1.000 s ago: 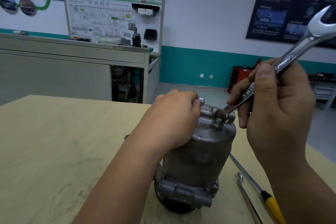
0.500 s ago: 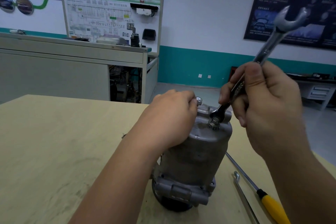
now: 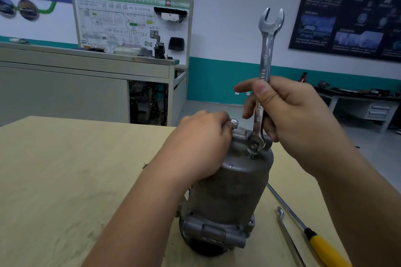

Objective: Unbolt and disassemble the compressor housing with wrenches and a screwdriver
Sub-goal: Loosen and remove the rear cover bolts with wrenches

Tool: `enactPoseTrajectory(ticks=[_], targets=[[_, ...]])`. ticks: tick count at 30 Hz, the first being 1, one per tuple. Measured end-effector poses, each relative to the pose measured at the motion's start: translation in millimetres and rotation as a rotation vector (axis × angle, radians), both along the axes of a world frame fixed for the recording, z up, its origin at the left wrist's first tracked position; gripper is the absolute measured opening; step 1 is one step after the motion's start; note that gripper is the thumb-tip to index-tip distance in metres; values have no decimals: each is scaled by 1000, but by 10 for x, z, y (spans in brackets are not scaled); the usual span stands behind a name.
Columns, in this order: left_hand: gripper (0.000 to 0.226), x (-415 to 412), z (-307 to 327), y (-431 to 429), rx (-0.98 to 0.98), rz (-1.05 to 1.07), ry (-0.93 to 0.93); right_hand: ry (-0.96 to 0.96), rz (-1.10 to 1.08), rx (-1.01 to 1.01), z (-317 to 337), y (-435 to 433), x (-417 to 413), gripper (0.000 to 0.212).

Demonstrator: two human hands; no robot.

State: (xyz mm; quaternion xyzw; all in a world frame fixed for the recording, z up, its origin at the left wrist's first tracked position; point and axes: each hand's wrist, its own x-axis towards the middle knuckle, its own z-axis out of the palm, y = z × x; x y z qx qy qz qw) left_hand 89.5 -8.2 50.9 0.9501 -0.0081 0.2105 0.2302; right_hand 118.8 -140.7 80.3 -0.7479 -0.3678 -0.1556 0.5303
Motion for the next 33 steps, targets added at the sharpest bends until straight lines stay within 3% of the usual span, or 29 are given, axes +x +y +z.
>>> enactPoseTrajectory(ticks=[11, 17, 26, 33], targets=[[20, -4, -1, -3, -4, 11, 1, 7, 89, 198, -122, 5, -123, 27], [30, 8, -17, 4, -15, 9, 12, 13, 147, 404, -260, -30, -106, 27], [32, 12, -12, -7, 3, 14, 12, 76, 43, 380, -225, -99, -10, 27], [31, 9, -7, -7, 4, 11, 11, 97, 26, 209, -126, 1, 35, 22]])
